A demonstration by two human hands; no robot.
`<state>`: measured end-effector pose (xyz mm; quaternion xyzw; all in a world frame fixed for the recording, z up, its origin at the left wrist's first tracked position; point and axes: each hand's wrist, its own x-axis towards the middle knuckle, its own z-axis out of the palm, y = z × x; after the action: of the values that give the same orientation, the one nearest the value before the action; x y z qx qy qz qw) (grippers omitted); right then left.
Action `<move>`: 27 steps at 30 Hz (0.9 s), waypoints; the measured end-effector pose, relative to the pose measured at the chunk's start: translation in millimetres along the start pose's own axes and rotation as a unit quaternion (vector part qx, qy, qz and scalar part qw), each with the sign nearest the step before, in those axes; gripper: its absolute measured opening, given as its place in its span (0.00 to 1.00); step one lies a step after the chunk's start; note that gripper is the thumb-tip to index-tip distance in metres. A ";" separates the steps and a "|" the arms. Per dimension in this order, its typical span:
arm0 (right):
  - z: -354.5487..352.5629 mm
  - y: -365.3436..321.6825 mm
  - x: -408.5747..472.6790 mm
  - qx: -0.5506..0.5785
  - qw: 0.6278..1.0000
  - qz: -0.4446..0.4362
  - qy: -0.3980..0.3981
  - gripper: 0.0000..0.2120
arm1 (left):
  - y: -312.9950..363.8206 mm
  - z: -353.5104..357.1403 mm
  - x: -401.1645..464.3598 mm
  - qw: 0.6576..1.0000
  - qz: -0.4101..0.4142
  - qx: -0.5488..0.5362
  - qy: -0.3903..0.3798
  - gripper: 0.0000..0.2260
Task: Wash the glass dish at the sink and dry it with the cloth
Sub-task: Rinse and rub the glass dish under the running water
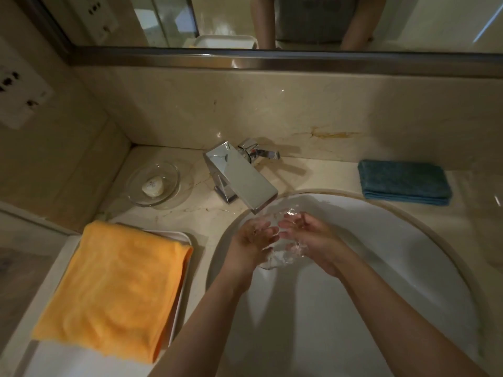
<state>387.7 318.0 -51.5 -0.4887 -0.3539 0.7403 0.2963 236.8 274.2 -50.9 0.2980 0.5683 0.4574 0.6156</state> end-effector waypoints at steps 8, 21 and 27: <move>12.2 -2.2 4.9 -0.149 0.984 -0.060 0.078 0.07 | 3.2 5.7 -0.2 0.996 0.020 0.092 0.004 0.07; 8.3 -7.2 6.6 -0.181 0.963 -0.191 0.061 0.11 | 49.2 -13.2 17.4 0.916 0.094 0.365 -0.134 0.09; 10.6 -5.6 10.0 -0.277 0.927 -0.235 0.095 0.16 | 58.1 -19.2 14.0 0.946 0.012 0.274 -0.173 0.08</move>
<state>374.8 326.6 -49.2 -0.5221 -0.6200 0.4720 0.3469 204.2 307.4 -8.7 0.5366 0.5523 0.2331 0.5939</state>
